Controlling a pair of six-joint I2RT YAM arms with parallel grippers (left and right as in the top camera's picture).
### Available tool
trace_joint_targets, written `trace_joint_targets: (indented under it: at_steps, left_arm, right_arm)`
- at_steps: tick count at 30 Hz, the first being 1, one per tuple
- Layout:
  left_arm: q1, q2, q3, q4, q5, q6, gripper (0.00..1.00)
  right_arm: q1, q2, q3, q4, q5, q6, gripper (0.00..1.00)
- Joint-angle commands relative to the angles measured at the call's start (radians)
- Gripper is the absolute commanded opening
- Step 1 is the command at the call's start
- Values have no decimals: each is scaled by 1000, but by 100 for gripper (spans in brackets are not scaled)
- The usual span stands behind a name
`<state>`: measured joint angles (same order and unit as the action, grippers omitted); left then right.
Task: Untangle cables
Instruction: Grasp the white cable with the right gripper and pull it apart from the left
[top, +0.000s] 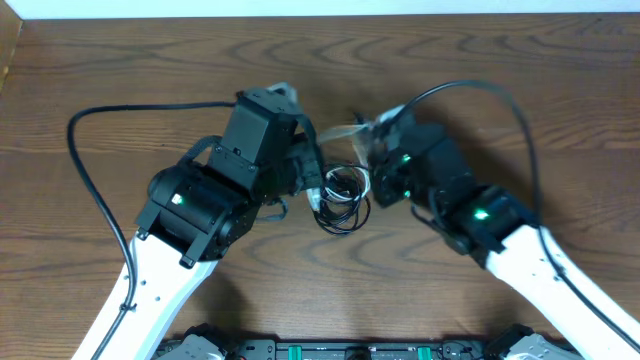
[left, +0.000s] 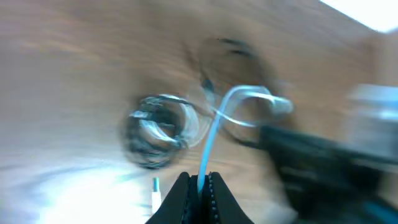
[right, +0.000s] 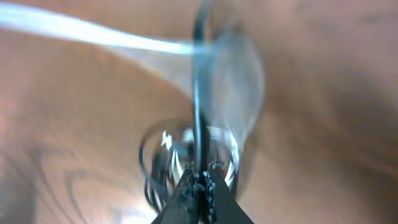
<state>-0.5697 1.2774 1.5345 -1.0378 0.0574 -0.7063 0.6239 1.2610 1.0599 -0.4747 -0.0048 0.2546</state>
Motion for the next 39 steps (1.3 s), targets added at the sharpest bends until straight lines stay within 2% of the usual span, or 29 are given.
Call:
trace_joint_targets:
  at_steps: [1,6,8,10,12,15,17,19,21,24,26,28,30,31,33,35,37,39]
  left_arm:
    - [46,-19,17,-84,-285,-90,8]
    - [192,-39,17,-169,-222,-137,8]
    - [230,-38,17,-185,-180,-137,8]
    - [248,-34,17,-201,-174,-137,8]
    - [258,-29,17,-208,-174,-138,8]
    - [259,-21,17,-216,-174,-137,8]
    - [259,-21,17,-229,-175,-137,8]
    - [260,-21,17,-244,-190,-137,8]
    - [260,-21,17,-262,-230,-138,8]
    - [261,-21,17,-315,-352,-183,8]
    - [269,-21,16,-353,-409,-272,8]
    - [276,-21,15,-353,-410,-279,8]
    - [278,-21,15,-353,-410,-279,8]
    - [278,-20,15,-352,-410,-279,8]
    - [278,-18,15,-345,-410,-279,8]
    - [278,-14,15,-338,-410,-279,8]
    - [278,-11,15,-340,-410,-274,8]
    - [278,-10,15,-351,-410,-267,8]
  right_arm:
    - [-27,-102,133,-75,155,75,1]
    - [-55,-169,189,-277,469,182,1]
    - [-75,-180,189,-323,492,241,1]
    - [-84,-180,189,-303,367,226,1]
    - [-85,-178,189,-238,162,145,1]
    - [-84,-179,189,-54,-220,24,1]
    - [-86,-179,190,73,-296,45,1]
    - [-90,-182,200,155,-289,83,1]
    - [-97,-183,220,207,-235,134,1]
    - [-103,-184,261,188,7,233,1]
    - [-102,-184,270,125,242,251,2]
    - [-101,-174,270,25,437,254,1]
    - [-105,-153,270,-72,478,253,1]
    - [-105,-136,270,-114,389,243,1]
    - [-105,-111,270,-103,121,125,1]
    - [-106,-92,270,-28,-222,6,1]
    - [-106,-82,270,88,-480,-41,3]
    - [-106,-84,270,127,-451,-8,1]
